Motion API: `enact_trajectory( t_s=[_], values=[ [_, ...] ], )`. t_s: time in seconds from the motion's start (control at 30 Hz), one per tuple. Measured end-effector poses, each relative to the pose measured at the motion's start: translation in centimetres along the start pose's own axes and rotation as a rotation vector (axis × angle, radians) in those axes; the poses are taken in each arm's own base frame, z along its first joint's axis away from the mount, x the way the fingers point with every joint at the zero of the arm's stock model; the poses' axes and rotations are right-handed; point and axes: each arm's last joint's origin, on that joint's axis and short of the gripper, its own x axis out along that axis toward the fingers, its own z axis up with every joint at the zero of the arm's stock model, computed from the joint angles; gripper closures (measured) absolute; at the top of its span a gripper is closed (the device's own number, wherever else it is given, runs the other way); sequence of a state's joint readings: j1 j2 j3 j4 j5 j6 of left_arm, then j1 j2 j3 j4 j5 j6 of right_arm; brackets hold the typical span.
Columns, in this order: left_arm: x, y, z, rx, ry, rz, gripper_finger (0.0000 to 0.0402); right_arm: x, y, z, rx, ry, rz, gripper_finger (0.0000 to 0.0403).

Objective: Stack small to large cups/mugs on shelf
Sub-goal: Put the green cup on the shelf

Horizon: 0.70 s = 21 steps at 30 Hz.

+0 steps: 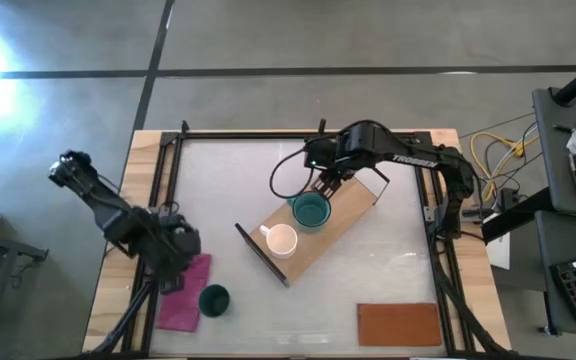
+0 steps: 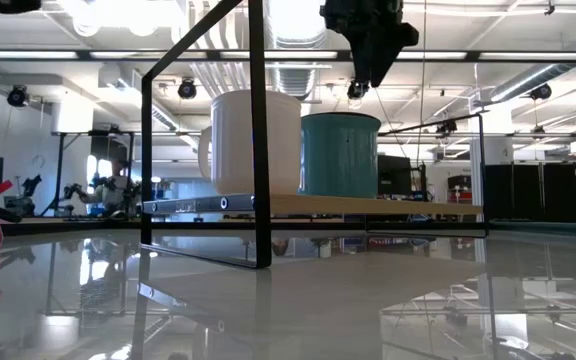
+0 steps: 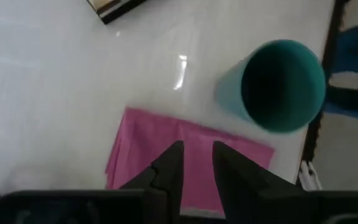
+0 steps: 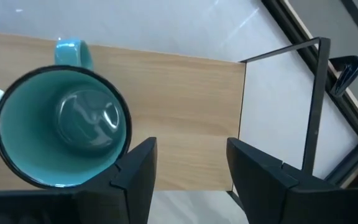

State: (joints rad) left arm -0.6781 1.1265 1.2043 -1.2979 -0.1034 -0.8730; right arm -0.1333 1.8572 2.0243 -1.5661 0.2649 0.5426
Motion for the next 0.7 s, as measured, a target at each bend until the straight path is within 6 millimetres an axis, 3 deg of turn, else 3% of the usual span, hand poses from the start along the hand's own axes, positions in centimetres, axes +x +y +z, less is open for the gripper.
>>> enact_trajectory(
  t_s=[0.23, 0.4, 0.7],
  values=[
    [0.4, -3.3, 0.4, -0.037, -0.065, -0.066, 0.0331, 0.6, 0.1, -0.3, -0.007, 0.027, -0.013, 0.0215],
    [2.1, -5.1, 0.7, -0.046, -0.054, -0.067, 0.0331, 1.2, 0.2, -0.5, -0.015, 0.049, -0.027, 0.0215],
    [4.1, -6.1, 0.9, -0.063, -0.037, -0.013, 0.0331, 1.4, 0.2, -0.6, -0.118, 0.056, -0.035, 0.0215]
  ],
)
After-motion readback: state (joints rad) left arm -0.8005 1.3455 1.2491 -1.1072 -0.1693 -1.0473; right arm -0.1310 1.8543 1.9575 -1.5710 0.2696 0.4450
